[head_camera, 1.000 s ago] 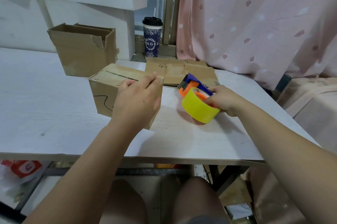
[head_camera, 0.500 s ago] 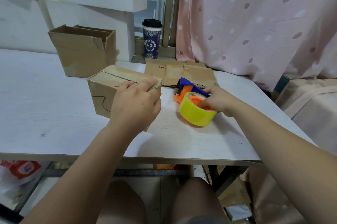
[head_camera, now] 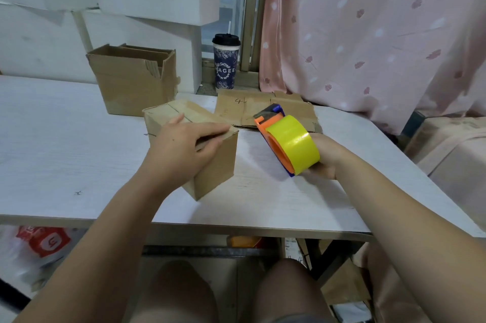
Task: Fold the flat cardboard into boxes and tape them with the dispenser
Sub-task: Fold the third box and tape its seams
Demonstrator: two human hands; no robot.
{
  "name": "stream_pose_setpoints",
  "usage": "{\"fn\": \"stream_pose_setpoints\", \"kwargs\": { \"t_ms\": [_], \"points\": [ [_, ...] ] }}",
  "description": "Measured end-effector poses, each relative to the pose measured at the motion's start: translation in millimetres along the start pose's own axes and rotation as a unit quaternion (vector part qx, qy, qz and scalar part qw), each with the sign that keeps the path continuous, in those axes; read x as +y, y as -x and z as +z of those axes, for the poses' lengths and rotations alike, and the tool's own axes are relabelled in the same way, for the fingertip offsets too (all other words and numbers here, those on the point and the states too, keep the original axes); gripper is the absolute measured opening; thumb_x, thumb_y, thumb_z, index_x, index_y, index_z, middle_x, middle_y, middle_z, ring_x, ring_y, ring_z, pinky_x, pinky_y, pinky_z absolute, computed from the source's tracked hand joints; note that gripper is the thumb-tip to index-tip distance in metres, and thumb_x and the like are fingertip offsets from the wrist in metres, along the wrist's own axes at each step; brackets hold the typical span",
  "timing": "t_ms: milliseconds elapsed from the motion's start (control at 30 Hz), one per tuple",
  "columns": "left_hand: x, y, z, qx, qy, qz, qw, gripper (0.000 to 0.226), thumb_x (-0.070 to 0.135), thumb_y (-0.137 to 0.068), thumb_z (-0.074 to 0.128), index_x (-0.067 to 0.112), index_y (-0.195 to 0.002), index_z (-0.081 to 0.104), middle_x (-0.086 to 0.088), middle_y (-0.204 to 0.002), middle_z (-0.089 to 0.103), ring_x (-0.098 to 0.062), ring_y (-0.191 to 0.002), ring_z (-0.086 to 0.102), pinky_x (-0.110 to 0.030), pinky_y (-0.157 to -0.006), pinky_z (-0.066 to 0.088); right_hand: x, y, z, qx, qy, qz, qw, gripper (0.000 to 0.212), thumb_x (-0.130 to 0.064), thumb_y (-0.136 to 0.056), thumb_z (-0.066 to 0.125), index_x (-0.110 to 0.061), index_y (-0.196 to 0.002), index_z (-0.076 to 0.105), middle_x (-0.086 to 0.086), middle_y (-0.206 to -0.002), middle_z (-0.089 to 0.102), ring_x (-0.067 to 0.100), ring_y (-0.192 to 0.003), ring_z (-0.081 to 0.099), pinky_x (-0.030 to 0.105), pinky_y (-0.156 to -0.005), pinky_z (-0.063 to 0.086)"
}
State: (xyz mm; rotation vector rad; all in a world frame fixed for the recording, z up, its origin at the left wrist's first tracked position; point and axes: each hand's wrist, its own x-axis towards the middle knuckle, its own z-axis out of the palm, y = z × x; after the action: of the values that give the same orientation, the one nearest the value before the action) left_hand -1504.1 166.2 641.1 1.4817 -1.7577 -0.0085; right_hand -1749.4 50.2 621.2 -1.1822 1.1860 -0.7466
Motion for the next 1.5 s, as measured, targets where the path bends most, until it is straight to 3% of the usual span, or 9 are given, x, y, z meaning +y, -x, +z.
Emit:
{"fn": "stream_pose_setpoints", "kwargs": {
  "t_ms": [233, 433, 567, 667, 800, 900, 1133, 1333, 1500],
  "points": [
    [-20.6, -8.3, -19.0, -0.066, -0.061, 0.029, 0.996, 0.033, 0.018, -0.095, 0.053, 0.038, -0.119, 0.061, 0.004, -0.126, 0.061, -0.01, -0.125, 0.044, -0.041, -0.116, 0.009, -6.5, 7.4, 12.6, -0.019, -0.026, -0.02, 0.999, 0.024, -0.009, -0.094, 0.05, -0.015, -0.076, 0.065, 0.003, -0.058, 0.062, 0.014, -0.047, 0.059, 0.022, -0.045, 0.05],
    [-33.4, -12.8, -21.7, -0.076, -0.086, 0.005, 0.993, 0.038, 0.013, -0.097, 0.046, 0.034, -0.125, 0.06, -0.006, -0.112, 0.06, -0.019, -0.106, 0.049, -0.026, -0.087, 0.037, -29.1, 14.4, 53.1, 0.037, 0.06, -0.165, 0.984, 0.006, -0.009, -0.089, 0.063, -0.009, -0.094, 0.065, -0.009, -0.057, 0.062, 0.006, -0.048, 0.057, 0.017, -0.045, 0.043],
    [-36.8, -22.7, -23.8, -0.064, -0.092, 0.027, 0.993, 0.042, 0.0, -0.093, 0.048, 0.025, -0.121, 0.065, -0.011, -0.107, 0.067, -0.03, -0.104, 0.055, -0.038, -0.087, 0.043, -48.5, 19.8, 78.2, 0.105, 0.197, -0.289, 0.931, 0.014, -0.005, -0.083, 0.063, -0.016, -0.091, 0.06, -0.019, -0.055, 0.06, -0.008, -0.052, 0.055, 0.006, -0.04, 0.035],
    [-39.4, -28.8, -22.2, -0.036, -0.06, -0.027, 0.997, 0.043, 0.001, -0.09, 0.048, 0.027, -0.119, 0.066, 0.004, -0.109, 0.069, -0.02, -0.105, 0.059, -0.031, -0.088, 0.046, -60.8, 17.7, 96.8, 0.119, 0.249, -0.314, 0.908, 0.019, -0.003, -0.081, 0.059, -0.008, -0.099, 0.059, 0.005, -0.083, 0.065, 0.021, -0.078, 0.061, 0.033, -0.067, 0.051],
    [-34.9, -42.0, -21.4, 0.069, 0.157, -0.164, 0.971, 0.016, 0.012, -0.091, 0.051, 0.018, -0.09, 0.066, 0.007, -0.084, 0.07, -0.012, -0.083, 0.068, -0.029, -0.083, 0.053, -81.3, 8.4, 110.3, 0.156, 0.29, -0.334, 0.883, 0.016, -0.009, -0.081, 0.057, -0.014, -0.097, 0.057, -0.004, -0.078, 0.059, 0.022, -0.078, 0.057, 0.034, -0.065, 0.047],
    [-30.9, -53.2, -24.6, 0.087, 0.267, -0.227, 0.933, 0.039, 0.035, -0.098, 0.043, 0.014, -0.075, 0.066, 0.001, -0.066, 0.07, -0.013, -0.067, 0.069, -0.033, -0.072, 0.053, -96.2, -0.2, 117.8, 0.182, 0.291, -0.347, 0.873, 0.017, -0.008, -0.081, 0.056, -0.021, -0.092, 0.053, -0.011, -0.073, 0.054, 0.019, -0.075, 0.054, 0.032, -0.061, 0.044],
    [-34.0, -61.3, -25.7, 0.111, 0.328, -0.307, 0.887, 0.049, 0.05, -0.097, 0.038, 0.014, -0.085, 0.069, 0.004, -0.066, 0.065, -0.01, -0.06, 0.058, -0.023, -0.062, 0.043, -94.4, -11.5, 130.2, 0.222, 0.345, -0.449, 0.794, 0.027, -0.006, -0.082, 0.054, -0.029, -0.093, 0.043, -0.013, -0.082, 0.049, 0.015, -0.075, 0.049, 0.029, -0.057, 0.038],
    [-29.4, -60.1, -32.8, 0.096, 0.381, -0.331, 0.858, 0.06, 0.068, -0.087, 0.039, 0.015, -0.084, 0.068, -0.001, -0.075, 0.071, -0.014, -0.071, 0.066, -0.03, -0.079, 0.05, -86.9, -10.7, 139.9, 0.256, 0.349, -0.515, 0.74, 0.029, -0.007, -0.084, 0.06, -0.016, -0.111, 0.054, -0.003, -0.101, 0.056, 0.017, -0.092, 0.05, 0.025, -0.068, 0.034],
    [-28.9, -58.5, -37.0, 0.078, 0.349, -0.338, 0.871, 0.013, 0.024, -0.089, 0.061, 0.013, -0.086, 0.068, 0.0, -0.069, 0.067, -0.007, -0.059, 0.063, -0.024, -0.062, 0.049, -79.3, -0.6, 142.6, 0.265, 0.403, -0.57, 0.665, 0.033, -0.004, -0.076, 0.062, -0.006, -0.109, 0.059, 0.011, -0.107, 0.059, 0.027, -0.092, 0.053, 0.028, -0.066, 0.035]
  ]
}}
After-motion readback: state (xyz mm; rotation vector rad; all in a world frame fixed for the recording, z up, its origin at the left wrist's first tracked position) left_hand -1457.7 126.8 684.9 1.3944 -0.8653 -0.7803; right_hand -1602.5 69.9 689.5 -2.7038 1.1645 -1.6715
